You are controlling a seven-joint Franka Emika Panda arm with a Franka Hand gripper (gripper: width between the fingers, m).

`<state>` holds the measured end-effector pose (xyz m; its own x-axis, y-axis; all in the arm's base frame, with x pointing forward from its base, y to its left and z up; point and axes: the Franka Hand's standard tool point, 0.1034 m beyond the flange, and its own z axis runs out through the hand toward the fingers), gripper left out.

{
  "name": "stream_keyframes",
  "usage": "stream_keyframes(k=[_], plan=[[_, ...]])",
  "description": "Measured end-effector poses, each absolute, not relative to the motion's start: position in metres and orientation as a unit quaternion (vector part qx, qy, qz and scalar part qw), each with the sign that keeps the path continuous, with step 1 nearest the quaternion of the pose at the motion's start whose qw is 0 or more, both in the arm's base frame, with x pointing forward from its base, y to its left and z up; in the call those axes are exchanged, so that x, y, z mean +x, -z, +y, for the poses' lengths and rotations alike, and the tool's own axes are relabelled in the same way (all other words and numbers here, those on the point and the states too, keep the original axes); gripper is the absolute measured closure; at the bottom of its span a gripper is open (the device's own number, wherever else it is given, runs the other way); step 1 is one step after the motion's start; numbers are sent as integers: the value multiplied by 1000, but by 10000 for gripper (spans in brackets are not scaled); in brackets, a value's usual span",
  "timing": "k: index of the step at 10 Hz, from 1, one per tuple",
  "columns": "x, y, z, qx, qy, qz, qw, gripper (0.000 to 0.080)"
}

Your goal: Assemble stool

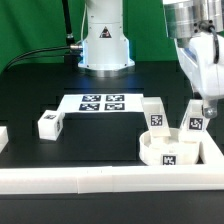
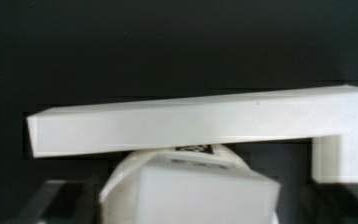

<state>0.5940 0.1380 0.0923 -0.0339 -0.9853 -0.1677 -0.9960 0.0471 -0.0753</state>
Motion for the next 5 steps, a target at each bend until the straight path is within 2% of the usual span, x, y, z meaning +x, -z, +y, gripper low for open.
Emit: stream_keyframes(k=[1, 3, 5], plan=[[595, -100, 139, -694, -28, 714, 92, 169], [598, -115, 143, -701, -25, 706, 102, 156], [597, -113, 143, -706, -26, 700, 102, 150]])
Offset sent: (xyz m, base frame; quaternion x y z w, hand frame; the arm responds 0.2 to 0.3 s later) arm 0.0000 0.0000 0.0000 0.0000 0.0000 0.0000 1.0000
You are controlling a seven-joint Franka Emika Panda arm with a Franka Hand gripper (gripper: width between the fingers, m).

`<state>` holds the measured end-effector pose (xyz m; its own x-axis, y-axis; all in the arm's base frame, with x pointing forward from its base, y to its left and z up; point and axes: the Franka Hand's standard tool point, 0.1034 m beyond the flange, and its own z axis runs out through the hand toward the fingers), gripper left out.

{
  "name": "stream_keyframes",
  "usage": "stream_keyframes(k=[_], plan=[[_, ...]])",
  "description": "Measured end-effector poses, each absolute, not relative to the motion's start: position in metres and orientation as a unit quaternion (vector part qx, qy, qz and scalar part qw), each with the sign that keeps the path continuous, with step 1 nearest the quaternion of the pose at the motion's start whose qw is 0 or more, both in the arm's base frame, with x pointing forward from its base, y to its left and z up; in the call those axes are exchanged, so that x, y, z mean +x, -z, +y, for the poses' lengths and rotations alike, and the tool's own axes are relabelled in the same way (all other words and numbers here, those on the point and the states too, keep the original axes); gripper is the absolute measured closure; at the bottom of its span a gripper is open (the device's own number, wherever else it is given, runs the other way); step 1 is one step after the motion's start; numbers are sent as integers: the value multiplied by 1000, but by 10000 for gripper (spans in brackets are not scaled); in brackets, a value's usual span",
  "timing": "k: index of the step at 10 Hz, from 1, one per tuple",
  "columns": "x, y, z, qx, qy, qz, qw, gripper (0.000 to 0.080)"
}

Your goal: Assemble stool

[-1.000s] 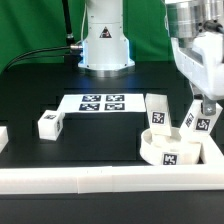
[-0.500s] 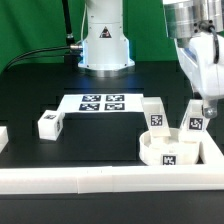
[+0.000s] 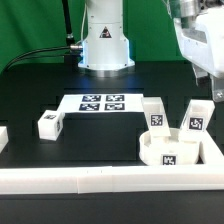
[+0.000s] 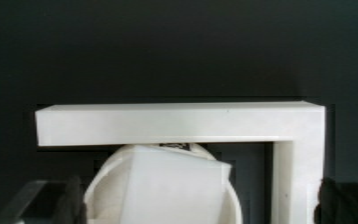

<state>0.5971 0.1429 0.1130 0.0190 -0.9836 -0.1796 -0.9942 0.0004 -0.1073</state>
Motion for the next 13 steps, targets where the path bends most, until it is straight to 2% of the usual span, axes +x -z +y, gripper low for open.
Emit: stream_keyframes(k=[2, 3, 5, 10, 13], plan=[[596, -112, 143, -763, -19, 638, 103, 150], [593, -108, 145, -815, -17, 571, 93, 150], [588, -105, 144, -894, -6, 438, 92, 150], [590, -106, 144, -954, 14, 285, 94, 150], [590, -106, 139, -995, 23, 68, 70, 150]])
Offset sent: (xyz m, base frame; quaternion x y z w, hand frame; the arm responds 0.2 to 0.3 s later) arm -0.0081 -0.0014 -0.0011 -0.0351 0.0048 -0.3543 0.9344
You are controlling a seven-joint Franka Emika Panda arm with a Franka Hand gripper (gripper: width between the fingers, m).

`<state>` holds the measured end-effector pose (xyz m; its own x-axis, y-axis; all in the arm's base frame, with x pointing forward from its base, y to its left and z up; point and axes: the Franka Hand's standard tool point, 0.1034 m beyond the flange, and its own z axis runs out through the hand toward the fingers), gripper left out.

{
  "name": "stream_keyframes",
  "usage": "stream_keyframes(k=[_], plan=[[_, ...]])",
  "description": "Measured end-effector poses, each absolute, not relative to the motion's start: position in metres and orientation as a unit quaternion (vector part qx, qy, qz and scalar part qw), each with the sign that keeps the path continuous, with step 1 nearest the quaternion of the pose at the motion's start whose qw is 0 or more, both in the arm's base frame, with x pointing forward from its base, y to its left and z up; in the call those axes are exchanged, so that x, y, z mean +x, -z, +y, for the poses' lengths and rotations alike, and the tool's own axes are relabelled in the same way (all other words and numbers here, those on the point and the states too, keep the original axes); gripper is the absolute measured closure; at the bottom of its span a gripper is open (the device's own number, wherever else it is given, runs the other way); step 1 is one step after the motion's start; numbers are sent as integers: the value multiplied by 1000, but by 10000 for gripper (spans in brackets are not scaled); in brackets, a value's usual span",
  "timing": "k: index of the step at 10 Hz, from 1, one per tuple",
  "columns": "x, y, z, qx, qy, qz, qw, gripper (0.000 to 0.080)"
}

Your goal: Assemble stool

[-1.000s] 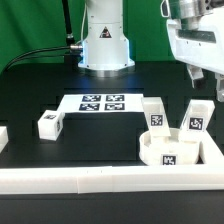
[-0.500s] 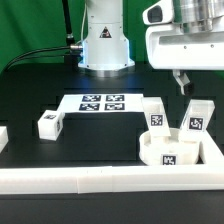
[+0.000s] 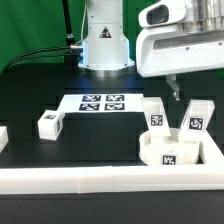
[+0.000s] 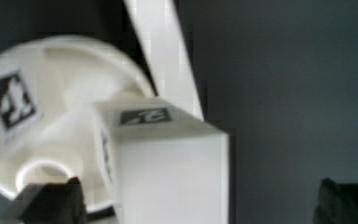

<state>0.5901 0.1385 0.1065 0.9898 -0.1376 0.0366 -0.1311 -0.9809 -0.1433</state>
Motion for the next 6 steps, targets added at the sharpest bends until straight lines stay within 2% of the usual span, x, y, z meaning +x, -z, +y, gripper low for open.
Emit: stream_keyframes(k=[1, 6], plan=[[592, -109, 136, -998, 18, -19, 55, 150], [595, -110, 132, -980, 27, -189, 47, 150]])
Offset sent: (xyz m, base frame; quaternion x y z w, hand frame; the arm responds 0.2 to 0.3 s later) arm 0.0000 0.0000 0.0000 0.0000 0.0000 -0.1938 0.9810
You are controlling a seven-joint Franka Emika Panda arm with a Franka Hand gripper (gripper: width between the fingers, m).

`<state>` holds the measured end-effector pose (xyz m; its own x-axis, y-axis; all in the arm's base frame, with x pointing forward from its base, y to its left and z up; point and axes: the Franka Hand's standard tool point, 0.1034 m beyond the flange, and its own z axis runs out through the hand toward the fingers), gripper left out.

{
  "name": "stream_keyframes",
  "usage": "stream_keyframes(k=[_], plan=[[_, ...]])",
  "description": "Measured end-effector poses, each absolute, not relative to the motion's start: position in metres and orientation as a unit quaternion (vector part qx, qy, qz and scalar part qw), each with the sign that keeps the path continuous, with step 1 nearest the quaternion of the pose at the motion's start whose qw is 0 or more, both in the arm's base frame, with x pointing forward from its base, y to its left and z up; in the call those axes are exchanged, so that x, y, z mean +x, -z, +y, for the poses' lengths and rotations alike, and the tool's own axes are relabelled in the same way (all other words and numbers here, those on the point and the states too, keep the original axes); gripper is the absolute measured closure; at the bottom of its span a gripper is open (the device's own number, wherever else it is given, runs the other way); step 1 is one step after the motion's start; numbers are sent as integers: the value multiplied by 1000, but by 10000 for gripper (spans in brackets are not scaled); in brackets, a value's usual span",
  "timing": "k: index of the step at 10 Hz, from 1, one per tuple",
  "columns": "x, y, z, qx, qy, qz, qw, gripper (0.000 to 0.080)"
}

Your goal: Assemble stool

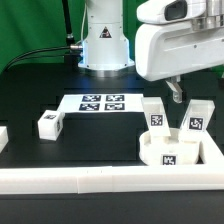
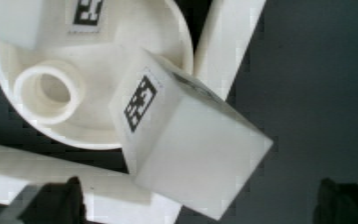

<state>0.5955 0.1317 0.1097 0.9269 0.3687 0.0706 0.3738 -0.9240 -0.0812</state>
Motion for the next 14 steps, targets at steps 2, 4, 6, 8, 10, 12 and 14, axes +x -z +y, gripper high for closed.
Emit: stream_keyframes(k=[2, 4, 6, 8, 10, 12, 14], plan=[[596, -110, 128, -954, 29, -297, 32, 150], [597, -108, 130, -925, 31, -378, 14, 150], [597, -107, 131, -893, 29, -449, 0, 150], [595, -102, 129, -859, 23, -512, -6, 150], [593, -92, 126, -824, 15, -567, -9, 150], [591, -86, 126, -824, 12, -566, -8, 150], [590, -84, 126, -824, 10, -566, -7, 150]])
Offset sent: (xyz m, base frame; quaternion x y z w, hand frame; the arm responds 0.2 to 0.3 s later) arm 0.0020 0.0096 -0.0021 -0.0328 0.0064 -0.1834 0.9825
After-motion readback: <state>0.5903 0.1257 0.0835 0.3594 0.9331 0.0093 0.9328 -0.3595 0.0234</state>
